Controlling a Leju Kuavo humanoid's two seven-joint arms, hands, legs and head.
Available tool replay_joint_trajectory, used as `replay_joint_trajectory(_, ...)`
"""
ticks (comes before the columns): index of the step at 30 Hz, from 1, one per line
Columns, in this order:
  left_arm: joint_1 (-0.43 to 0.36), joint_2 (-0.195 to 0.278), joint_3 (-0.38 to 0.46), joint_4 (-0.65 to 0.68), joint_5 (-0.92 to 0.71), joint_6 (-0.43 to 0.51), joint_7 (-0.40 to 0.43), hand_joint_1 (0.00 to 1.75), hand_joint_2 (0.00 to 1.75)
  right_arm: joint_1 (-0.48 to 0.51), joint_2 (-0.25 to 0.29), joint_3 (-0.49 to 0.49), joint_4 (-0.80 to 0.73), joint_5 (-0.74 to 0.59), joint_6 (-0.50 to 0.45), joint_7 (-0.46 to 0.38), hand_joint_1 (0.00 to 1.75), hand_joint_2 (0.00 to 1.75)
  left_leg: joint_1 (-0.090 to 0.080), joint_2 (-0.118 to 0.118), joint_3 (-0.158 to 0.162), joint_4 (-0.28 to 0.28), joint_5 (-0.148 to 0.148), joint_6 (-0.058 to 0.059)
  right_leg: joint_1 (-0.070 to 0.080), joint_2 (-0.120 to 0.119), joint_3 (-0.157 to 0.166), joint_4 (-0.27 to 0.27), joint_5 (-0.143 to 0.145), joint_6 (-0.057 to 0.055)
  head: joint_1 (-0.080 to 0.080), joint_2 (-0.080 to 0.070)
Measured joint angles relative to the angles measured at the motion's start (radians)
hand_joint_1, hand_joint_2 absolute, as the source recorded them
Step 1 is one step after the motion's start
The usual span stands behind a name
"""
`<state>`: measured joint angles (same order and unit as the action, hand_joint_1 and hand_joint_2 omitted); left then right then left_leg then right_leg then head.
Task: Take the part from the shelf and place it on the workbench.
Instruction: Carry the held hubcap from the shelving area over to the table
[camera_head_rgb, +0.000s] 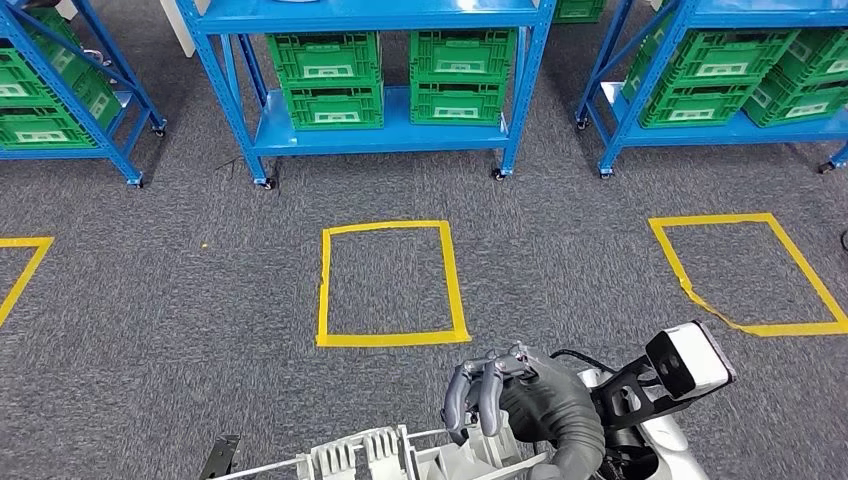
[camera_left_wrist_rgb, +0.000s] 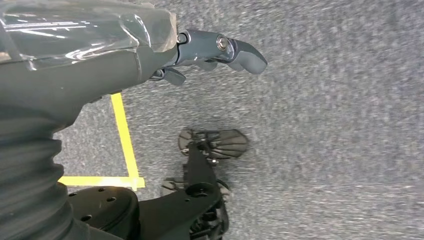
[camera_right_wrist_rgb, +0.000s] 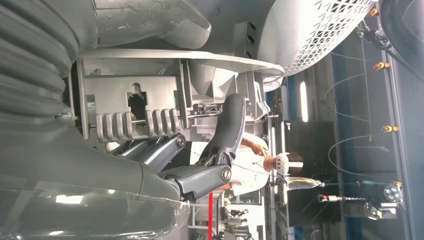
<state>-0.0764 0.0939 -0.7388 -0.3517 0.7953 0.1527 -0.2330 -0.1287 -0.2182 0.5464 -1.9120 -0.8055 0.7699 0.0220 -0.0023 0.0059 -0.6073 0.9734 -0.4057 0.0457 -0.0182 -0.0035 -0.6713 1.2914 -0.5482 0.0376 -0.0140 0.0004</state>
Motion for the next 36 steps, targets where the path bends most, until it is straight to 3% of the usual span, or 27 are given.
replay_joint_trajectory(2, 0.0, -0.001, 0.001, 0.0, -0.001, 0.001, -0.002, 0.0, 1.75, 0.0, 0.0, -0.002, 0.0, 0.005, 0.0, -0.006, 1.75, 1.75, -0.001, -0.001, -0.036, 0.011, 0.023, -0.006, 0.001, 0.0, 0.104, -0.118, 0.03, 0.008, 0.0, 0.0)
replay_joint_trajectory(4, 0.001, -0.001, 0.002, -0.002, -0.001, 0.002, -0.003, 0.0, 1.75, -0.001, 0.0, -0.004, -0.003, 0.009, 0.0, -0.011, 1.75, 1.75, -0.003, -0.002, -0.06, 0.022, 0.044, -0.016, 0.005, 0.0, 0.208, -0.272, 0.006, -0.004, -0.001, 0.0)
replay_joint_trajectory(5, 0.002, -0.002, 0.003, -0.002, -0.001, 0.003, -0.004, 0.0, 1.75, -0.001, 0.0, -0.004, -0.004, 0.01, 0.0, -0.012, 1.75, 1.75, -0.003, -0.001, -0.066, 0.024, 0.055, -0.022, 0.008, 0.0, 0.232, -0.314, -0.008, -0.011, -0.002, 0.0)
replay_joint_trajectory(7, 0.005, -0.001, 0.006, -0.003, -0.001, 0.003, -0.004, 0.0, 1.75, 0.0, 0.0, -0.004, -0.005, 0.011, 0.0, -0.013, 1.75, 1.75, 0.001, -0.002, -0.072, 0.023, 0.071, -0.034, 0.009, 0.0, 0.222, -0.324, -0.003, -0.024, -0.003, 0.0)
replay_joint_trajectory(8, 0.007, -0.001, 0.008, -0.003, -0.001, 0.003, -0.004, 0.0, 1.75, 0.0, 0.0, -0.004, -0.005, 0.011, 0.0, -0.013, 1.75, 1.75, 0.004, -0.002, -0.079, 0.032, 0.057, -0.041, 0.008, -0.001, 0.214, -0.323, 0.006, -0.034, -0.003, 0.0)
replay_joint_trajectory(10, 0.011, -0.001, 0.009, -0.003, -0.001, 0.003, -0.004, 0.0, 1.75, 0.0, 0.002, -0.004, -0.005, 0.012, 0.0, -0.013, 1.75, 1.75, 0.009, -0.004, -0.1, 0.097, -0.026, -0.055, 0.004, -0.003, 0.192, -0.324, 0.028, -0.051, -0.004, 0.0)
replay_joint_trajectory(12, 0.013, -0.001, 0.01, -0.003, -0.001, 0.003, -0.004, 0.0, 1.75, 0.0, 0.005, -0.004, -0.005, 0.013, -0.001, -0.012, 1.75, 1.75, 0.012, -0.005, -0.128, 0.225, -0.119, -0.065, 0.006, -0.003, 0.165, -0.323, 0.051, -0.057, -0.004, 0.0)
replay_joint_trajectory(13, 0.013, -0.001, 0.011, -0.003, -0.001, 0.003, -0.004, 0.0, 1.75, 0.0, 0.006, -0.003, -0.005, 0.014, -0.001, -0.012, 1.75, 1.75, 0.013, -0.005, -0.137, 0.284, -0.134, -0.067, 0.006, -0.003, 0.152, -0.322, 0.063, -0.056, -0.004, 0.0)
replay_joint_trajectory(14, 0.013, -0.001, 0.012, -0.003, -0.001, 0.003, -0.004, 0.0, 1.75, 0.0, 0.007, -0.003, -0.005, 0.015, -0.001, -0.012, 1.75, 1.75, 0.014, -0.005, -0.137, 0.324, -0.122, -0.068, 0.007, -0.003, 0.138, -0.321, 0.075, -0.055, -0.004, 0.0)
replay_joint_trajectory(15, 0.013, -0.001, 0.013, -0.003, -0.001, 0.003, -0.004, 0.0, 1.75, 0.0, 0.008, -0.003, -0.005, 0.015, -0.001, -0.012, 1.75, 1.75, 0.014, -0.006, -0.12, 0.329, -0.092, -0.067, 0.007, -0.003, 0.124, -0.319, 0.086, -0.053, -0.004, 0.0)
replay_joint_trajectory(17, 0.013, -0.002, 0.014, -0.003, -0.001, 0.003, -0.004, 0.0, 1.75, -0.001, 0.009, -0.002, -0.005, 0.015, -0.002, -0.011, 1.75, 1.75, 0.013, -0.007, -0.03, 0.234, -0.048, -0.058, 0.008, -0.002, 0.1, -0.315, 0.105, -0.047, -0.004, 0.0)
replay_joint_trajectory(19, 0.012, 0.0, 0.016, -0.003, -0.001, 0.002, -0.005, 0.0, 1.75, -0.002, 0.011, -0.002, -0.005, 0.016, -0.002, -0.011, 1.75, 1.75, 0.009, -0.007, 0.079, 0.082, -0.074, -0.044, 0.012, -0.003, 0.089, -0.313, 0.119, -0.038, -0.004, 0.0)
replay_joint_trajectory(20, 0.011, 0.0, 0.016, -0.003, -0.001, 0.002, -0.005, 0.0, 1.75, -0.004, 0.012, -0.002, -0.005, 0.016, -0.002, -0.011, 1.75, 1.75, 0.007, -0.007, 0.109, 0.032, -0.094, -0.038, 0.013, -0.004, 0.085, -0.313, 0.125, -0.033, -0.004, 0.0)
replay_joint_trajectory(22, 0.012, 0.001, 0.017, -0.003, -0.001, 0.002, -0.006, 0.0, 1.75, -0.006, 0.013, -0.001, -0.005, 0.016, -0.002, -0.011, 1.75, 1.75, 0.005, -0.006, 0.119, -0.004, -0.101, -0.026, 0.014, -0.006, 0.077, -0.314, 0.137, -0.021, -0.003, 0.0)
replay_joint_trajectory(24, 0.014, 0.0, 0.018, -0.003, -0.002, 0.001, -0.006, 0.0, 1.75, -0.007, 0.013, -0.001, -0.005, 0.016, -0.002, -0.011, 1.75, 1.75, 0.007, -0.003, 0.111, -0.014, -0.083, -0.013, 0.013, -0.005, 0.058, -0.287, 0.123, -0.018, -0.002, 0.0)
replay_joint_trajectory(25, 0.014, -0.001, 0.018, -0.003, -0.002, 0.0, -0.006, 0.0, 1.75, -0.007, 0.013, -0.001, -0.005, 0.015, -0.002, -0.011, 1.75, 1.75, 0.009, -0.002, 0.105, -0.018, -0.073, -0.006, 0.012, -0.004, 0.037, -0.242, 0.096, -0.02, -0.001, 0.0)
replay_joint_trajectory(27, 0.013, -0.002, 0.018, -0.003, -0.003, -0.001, -0.006, 0.0, 1.75, -0.008, 0.012, -0.001, -0.004, 0.015, -0.003, -0.013, 1.75, 1.75, 0.006, -0.001, 0.084, -0.018, -0.057, 0.0, 0.01, -0.002, -0.022, -0.102, 0.024, -0.026, 0.001, 0.0)
replay_joint_trajectory(28, 0.013, -0.002, 0.018, -0.003, -0.005, -0.002, -0.006, 0.0, 1.75, -0.007, 0.012, -0.001, -0.003, 0.015, -0.003, -0.014, 1.75, 1.75, 0.005, -0.001, 0.074, -0.017, -0.05, 0.0, 0.01, -0.002, -0.043, -0.041, -0.001, -0.024, 0.001, 0.0)
replay_joint_trajectory(29, 0.014, -0.002, 0.019, -0.003, -0.006, -0.002, -0.006, 0.0, 1.75, -0.007, 0.012, -0.001, -0.002, 0.016, -0.003, -0.015, 1.75, 1.75, 0.004, -0.001, 0.065, -0.016, -0.044, -0.001, 0.009, -0.002, -0.047, -0.013, -0.012, -0.019, 0.001, 0.0)
replay_joint_trajectory(30, 0.014, -0.003, 0.019, -0.003, -0.008, -0.003, -0.006, 0.0, 1.75, -0.007, 0.011, -0.001, -0.002, 0.017, -0.004, -0.017, 1.75, 1.75, 0.004, -0.001, 0.057, -0.014, -0.039, -0.002, 0.009, -0.002, -0.027, -0.03, -0.008, -0.012, 0.001, 0.0)
replay_joint_trajectory(32, 0.014, -0.005, 0.019, -0.003, -0.013, -0.004, -0.006, 0.0, 1.75, -0.007, 0.01, -0.002, -0.002, 0.019, -0.004, -0.022, 1.75, 1.75, 0.004, -0.002, 0.046, -0.006, -0.033, -0.006, 0.007, -0.003, 0.066, -0.168, 0.028, 0.003, 0.001, 0.0)
replay_joint_trajectory(34, 0.013, -0.006, 0.019, -0.003, -0.017, -0.005, -0.006, 0.0, 1.75, -0.007, 0.01, -0.002, -0.002, 0.022, -0.005, -0.028, 1.75, 1.75, 0.0, -0.002, 0.035, 0.008, -0.032, -0.013, 0.007, -0.001, 0.138, -0.287, 0.052, -0.003, 0.0, 0.0)
replay_joint_trajectory(36, 0.013, -0.006, 0.019, -0.003, -0.02, -0.006, -0.006, 0.0, 1.75, -0.006, 0.011, -0.002, -0.002, 0.028, -0.005, -0.034, 1.75, 1.75, -0.003, -0.001, 0.027, 0.014, -0.028, -0.024, 0.011, 0.002, 0.146, -0.31, 0.057, -0.02, 0.0, 0.0)
